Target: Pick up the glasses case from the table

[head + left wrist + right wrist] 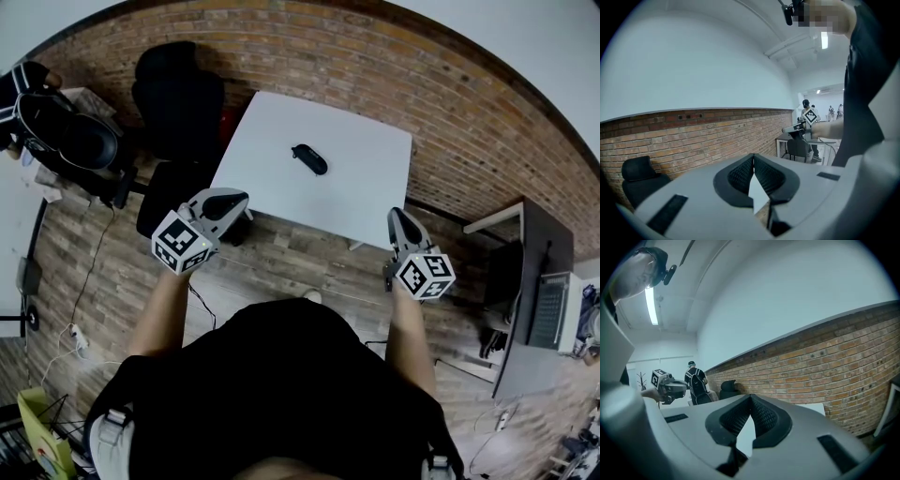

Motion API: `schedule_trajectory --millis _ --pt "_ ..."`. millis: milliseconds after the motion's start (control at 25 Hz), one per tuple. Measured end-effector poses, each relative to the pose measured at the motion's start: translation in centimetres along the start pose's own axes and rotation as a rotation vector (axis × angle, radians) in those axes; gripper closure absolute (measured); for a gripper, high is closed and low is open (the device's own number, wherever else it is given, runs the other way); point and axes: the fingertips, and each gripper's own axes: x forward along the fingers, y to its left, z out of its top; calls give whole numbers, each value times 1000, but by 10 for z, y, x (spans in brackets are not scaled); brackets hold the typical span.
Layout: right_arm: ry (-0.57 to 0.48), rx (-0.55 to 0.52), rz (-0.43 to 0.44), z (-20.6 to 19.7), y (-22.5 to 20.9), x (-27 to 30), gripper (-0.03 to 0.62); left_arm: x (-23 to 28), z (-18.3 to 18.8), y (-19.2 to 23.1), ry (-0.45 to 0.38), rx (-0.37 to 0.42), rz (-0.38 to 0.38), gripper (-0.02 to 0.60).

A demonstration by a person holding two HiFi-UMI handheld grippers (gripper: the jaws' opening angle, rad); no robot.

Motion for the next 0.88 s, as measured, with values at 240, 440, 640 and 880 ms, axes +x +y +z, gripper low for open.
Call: schedule_trajectory --millis 240,440,640,880 --pt "-2 4 18 5 -16 2 579 12 4 -2 6 -6 17 569" --pt "-2 5 26 8 -29 5 579 24 3 -5 19 -20 15 571" --pt "4 9 38 9 -41 8 579 34 0 -10 64 -30 10 569" --pt "-1 14 48 12 -59 13 579 51 7 -7 52 -14 20 571"
